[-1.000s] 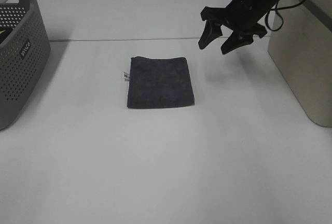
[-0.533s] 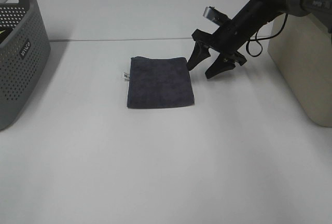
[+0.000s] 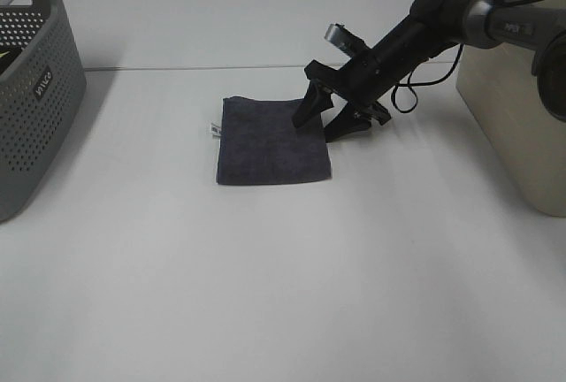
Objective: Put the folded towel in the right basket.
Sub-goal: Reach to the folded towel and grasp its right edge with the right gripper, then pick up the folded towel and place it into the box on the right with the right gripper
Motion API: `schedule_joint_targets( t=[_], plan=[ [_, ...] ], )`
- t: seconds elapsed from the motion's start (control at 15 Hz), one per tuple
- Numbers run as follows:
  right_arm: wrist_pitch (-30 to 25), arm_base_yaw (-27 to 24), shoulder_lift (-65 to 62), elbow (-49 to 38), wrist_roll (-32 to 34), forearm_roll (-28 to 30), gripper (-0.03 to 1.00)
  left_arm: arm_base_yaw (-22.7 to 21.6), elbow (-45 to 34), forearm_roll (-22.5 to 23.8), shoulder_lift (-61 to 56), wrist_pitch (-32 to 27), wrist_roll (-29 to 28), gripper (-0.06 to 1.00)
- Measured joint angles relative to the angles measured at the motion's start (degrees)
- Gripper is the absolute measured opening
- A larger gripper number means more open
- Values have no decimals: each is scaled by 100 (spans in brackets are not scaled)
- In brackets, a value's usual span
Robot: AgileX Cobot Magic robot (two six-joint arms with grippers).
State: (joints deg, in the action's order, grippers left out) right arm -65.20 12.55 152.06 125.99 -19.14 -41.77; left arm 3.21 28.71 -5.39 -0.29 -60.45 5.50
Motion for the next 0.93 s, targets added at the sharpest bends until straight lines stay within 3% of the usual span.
schedule_joint_targets(
  t=[0.13, 0.4, 0.47, 0.93],
  plan=[
    [74, 80, 69, 29, 0, -74, 53, 0, 0, 0, 0, 0, 0, 98],
    [315, 126, 166, 29, 6, -57, 10, 0, 0, 0, 0, 0, 0, 98],
    [315, 126, 166, 29, 6, -57, 6, 0, 0, 0, 0, 0, 0, 98],
    [103, 126, -773, 29, -23, 344, 5, 0, 0, 0, 0, 0, 0, 98]
  ],
)
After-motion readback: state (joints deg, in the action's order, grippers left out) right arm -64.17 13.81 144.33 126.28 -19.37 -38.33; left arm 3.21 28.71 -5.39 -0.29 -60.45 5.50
